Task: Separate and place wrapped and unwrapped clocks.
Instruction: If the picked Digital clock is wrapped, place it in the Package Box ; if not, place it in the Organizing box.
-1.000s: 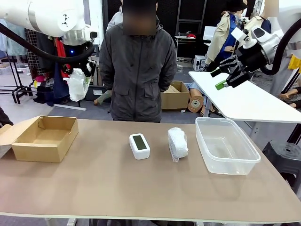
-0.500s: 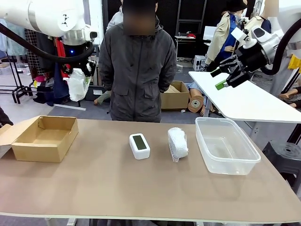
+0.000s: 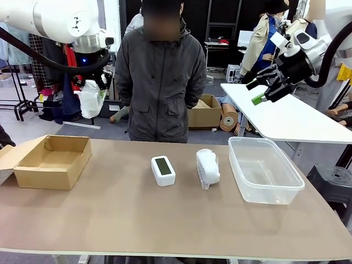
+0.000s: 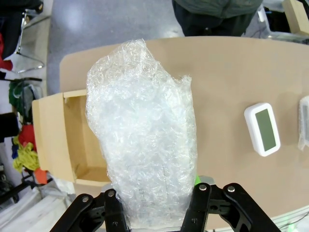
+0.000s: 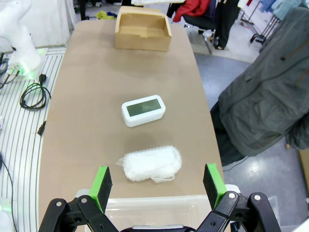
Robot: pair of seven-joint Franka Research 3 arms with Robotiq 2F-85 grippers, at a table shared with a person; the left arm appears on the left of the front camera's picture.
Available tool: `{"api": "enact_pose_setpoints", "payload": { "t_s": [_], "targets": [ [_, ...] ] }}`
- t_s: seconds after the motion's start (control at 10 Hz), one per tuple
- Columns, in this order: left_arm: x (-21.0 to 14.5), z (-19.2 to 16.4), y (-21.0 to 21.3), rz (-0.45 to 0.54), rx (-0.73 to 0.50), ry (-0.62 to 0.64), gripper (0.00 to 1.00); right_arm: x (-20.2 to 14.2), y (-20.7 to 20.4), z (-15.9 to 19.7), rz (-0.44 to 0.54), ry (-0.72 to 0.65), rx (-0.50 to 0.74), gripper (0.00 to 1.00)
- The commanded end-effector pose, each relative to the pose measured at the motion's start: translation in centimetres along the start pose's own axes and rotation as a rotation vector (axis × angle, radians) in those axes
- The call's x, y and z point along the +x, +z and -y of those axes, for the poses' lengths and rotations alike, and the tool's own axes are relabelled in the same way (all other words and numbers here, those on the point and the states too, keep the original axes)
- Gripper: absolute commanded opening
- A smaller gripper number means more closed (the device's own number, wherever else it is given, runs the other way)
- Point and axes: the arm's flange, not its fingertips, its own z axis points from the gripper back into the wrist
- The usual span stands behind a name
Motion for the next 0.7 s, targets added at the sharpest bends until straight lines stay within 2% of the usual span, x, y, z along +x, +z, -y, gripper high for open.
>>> {"api": "enact_pose_setpoints", "payload": {
  "t_s": [0.0,0.1,0.3,0.6],
  "targets": [
    [-0.5,-1.7,1.5,0.047,0.047,-0.074,0.00,0.0,0.1,0.0,-0.009,0.005,-0.003,1.00],
    [-0.6,-3.2,2.3,0.069,0.064,-0.133,0.00,0.0,0.1,0.0,-0.009,0.005,-0.003,1.00],
    [-1.5,-5.9,2.7,0.113,0.102,-0.115,0.00,0.0,0.1,0.0,-0.009,0.005,-0.003,1.00],
    [-2.4,-10.7,0.5,0.073,0.171,-0.111,0.00,0.0,0.1,0.0,-0.009,0.005,-0.003,1.00]
  ]
}}
